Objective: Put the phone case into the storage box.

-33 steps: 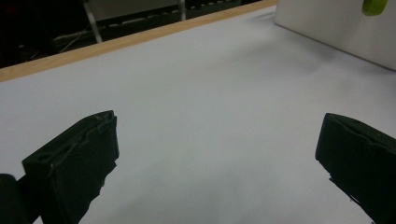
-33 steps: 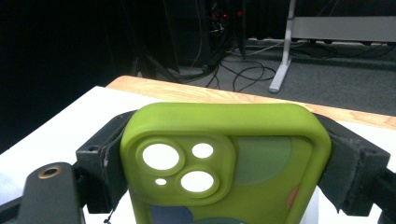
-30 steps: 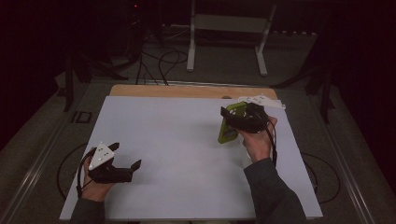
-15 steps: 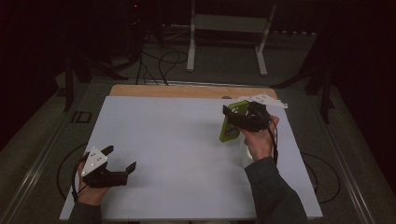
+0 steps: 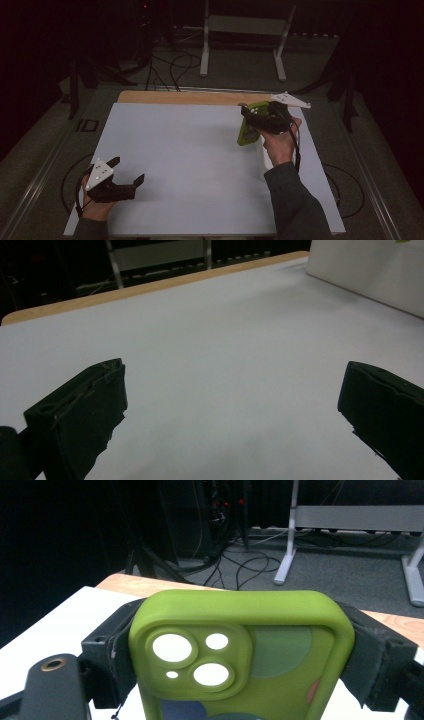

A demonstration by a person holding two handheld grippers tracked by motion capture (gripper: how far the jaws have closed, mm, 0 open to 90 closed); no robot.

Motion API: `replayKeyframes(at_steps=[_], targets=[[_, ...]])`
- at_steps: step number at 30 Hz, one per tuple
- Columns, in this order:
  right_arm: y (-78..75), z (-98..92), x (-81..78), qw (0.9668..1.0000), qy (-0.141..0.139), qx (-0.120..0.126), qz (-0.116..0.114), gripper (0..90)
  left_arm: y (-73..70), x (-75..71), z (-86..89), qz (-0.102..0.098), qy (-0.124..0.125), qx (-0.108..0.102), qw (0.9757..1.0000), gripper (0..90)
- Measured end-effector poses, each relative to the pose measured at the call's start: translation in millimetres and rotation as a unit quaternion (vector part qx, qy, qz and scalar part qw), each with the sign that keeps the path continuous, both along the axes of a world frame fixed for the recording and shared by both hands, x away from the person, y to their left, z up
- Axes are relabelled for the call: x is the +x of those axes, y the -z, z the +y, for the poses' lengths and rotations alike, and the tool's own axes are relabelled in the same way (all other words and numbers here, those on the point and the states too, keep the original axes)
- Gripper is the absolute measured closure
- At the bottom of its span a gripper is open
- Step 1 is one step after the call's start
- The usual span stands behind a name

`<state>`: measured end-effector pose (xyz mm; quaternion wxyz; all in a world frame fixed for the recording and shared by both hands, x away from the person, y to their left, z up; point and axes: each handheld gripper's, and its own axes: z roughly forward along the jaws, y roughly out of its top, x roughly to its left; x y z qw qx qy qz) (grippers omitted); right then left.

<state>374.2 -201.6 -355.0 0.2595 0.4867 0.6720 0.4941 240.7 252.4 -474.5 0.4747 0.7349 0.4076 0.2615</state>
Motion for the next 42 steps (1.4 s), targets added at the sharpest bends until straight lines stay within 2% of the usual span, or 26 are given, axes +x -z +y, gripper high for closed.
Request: replayKeyframes(at_steps=[11, 28, 42], targets=[[-2.8, -0.7, 7.1, 1.0, 0.006, -0.003, -0.004, 15.8, -0.7, -1.3, 0.9, -0.003, -0.003, -0.001, 1.0, 0.2], [-0.2, -9.0, 22.1, 0.9996, 0.028, -0.005, -0.001, 15.8, 0.7, -1.8, -1.0, -0.002, 0.0, 0.001, 1.0, 0.1], [0.4, -10.5, 28.0, 0.9989, 0.045, -0.009, 0.0, 15.8, 0.7, -2.2, -0.6, -0.002, 0.0, 0.001, 1.0, 0.1]])
